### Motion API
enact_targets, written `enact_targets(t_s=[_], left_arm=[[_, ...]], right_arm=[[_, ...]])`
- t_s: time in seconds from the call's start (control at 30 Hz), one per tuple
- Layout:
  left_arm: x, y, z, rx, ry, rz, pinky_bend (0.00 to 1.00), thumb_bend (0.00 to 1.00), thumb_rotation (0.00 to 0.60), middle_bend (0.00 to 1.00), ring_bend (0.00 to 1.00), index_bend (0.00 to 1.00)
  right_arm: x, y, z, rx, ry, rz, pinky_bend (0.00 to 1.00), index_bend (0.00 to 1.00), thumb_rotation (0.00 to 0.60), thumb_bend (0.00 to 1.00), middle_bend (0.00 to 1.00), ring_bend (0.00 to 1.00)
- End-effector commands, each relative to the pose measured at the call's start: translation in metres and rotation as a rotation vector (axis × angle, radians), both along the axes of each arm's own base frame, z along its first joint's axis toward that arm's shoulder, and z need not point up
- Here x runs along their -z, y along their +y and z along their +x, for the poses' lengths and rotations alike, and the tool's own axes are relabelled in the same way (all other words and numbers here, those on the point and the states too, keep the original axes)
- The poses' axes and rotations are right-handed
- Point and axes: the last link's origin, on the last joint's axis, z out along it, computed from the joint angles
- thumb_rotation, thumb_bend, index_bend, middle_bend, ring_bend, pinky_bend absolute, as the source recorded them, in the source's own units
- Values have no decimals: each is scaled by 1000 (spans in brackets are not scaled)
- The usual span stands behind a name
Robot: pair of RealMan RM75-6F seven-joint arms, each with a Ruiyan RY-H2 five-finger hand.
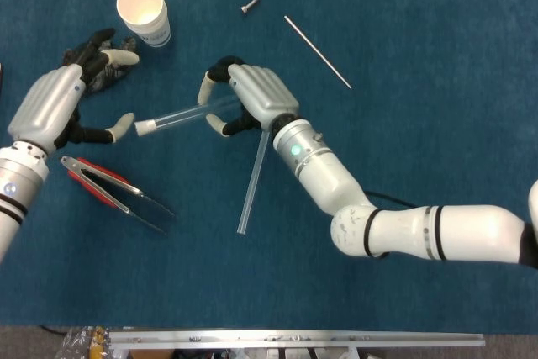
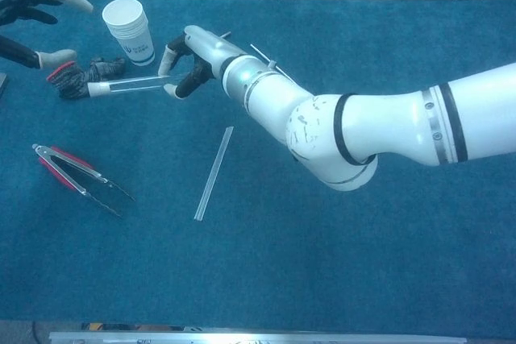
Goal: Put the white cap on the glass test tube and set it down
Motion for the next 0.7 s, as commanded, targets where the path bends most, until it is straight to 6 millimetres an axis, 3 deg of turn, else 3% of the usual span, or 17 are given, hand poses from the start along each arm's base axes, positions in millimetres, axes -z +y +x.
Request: enact_targets(t_s=[0.03,0.33,0.7], left_arm=[[-8,-2,-6,28,61,30,18,338,600,0,0,201],[-24,-14,-16,115,211,109,19,338,600,0,0,204],[-38,-21,-28,132,283,182,18,339,600,0,0,207]], right_arm=[[-6,-1,-8,-31,59,-17,244,685,600,334,324,127],[-8,-2,-37,-45,163,-42,244,686,600,334,324,127],[16,2,-62,-112,268,-79,244,687,600,334,324,127]])
